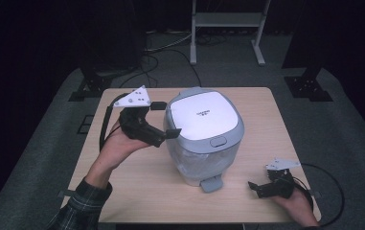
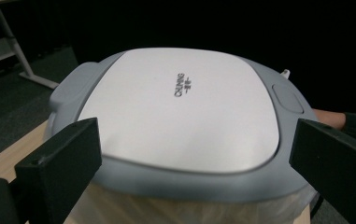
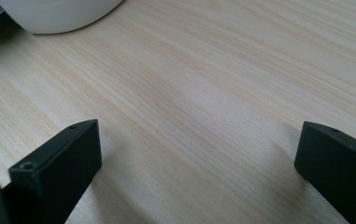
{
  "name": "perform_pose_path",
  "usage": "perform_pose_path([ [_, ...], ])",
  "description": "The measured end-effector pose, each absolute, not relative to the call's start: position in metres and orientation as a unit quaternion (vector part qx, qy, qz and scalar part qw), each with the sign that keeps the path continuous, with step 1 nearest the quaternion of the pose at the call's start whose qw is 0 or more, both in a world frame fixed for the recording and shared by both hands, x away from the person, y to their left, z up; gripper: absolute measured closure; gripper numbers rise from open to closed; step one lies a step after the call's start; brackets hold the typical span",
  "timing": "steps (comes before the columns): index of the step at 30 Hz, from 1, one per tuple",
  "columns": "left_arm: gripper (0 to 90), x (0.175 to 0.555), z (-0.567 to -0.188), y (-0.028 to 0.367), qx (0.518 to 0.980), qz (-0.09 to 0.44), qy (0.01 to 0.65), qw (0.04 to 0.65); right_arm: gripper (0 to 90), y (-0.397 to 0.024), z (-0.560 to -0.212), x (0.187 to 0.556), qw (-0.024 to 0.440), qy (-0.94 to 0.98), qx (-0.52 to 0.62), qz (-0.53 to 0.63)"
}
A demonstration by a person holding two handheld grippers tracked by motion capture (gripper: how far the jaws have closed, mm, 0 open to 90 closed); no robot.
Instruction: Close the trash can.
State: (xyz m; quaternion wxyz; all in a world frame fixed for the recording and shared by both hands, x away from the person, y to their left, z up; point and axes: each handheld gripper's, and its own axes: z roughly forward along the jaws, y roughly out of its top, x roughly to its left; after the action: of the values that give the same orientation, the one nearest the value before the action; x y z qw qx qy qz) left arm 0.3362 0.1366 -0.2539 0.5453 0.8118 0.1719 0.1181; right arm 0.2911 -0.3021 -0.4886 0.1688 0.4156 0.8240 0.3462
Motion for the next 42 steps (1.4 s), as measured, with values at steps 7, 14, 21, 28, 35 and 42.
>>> perform_pose_path([
  [7, 0.0, 0.328, -0.271, 0.159, 0.809, 0.131, 0.198, 0.538, 0.0, -0.302, -0.489, 0.291, 0.169, 0.824, 0.416, 0.346],
  [14, 0.0, 0.319, -0.300, 0.172, 0.816, 0.140, 0.216, 0.517, 0.0, -0.302, -0.489, 0.291, 0.170, 0.823, 0.418, 0.346],
  [21, 0.0, 0.309, -0.334, 0.184, 0.820, 0.144, 0.228, 0.504, 0.0, -0.302, -0.489, 0.291, 0.170, 0.823, 0.418, 0.346],
  [28, 0.0, 0.304, -0.368, 0.197, 0.823, 0.141, 0.252, 0.490, 0.0, -0.302, -0.489, 0.291, 0.170, 0.823, 0.418, 0.346],
  [35, 0.0, 0.305, -0.405, 0.206, 0.832, 0.143, 0.275, 0.459, 0.0, -0.302, -0.489, 0.291, 0.170, 0.823, 0.418, 0.346],
  [42, 0.0, 0.303, -0.432, 0.217, 0.845, 0.148, 0.293, 0.422, 0.0, -0.302, -0.489, 0.290, 0.170, 0.822, 0.419, 0.346],
])
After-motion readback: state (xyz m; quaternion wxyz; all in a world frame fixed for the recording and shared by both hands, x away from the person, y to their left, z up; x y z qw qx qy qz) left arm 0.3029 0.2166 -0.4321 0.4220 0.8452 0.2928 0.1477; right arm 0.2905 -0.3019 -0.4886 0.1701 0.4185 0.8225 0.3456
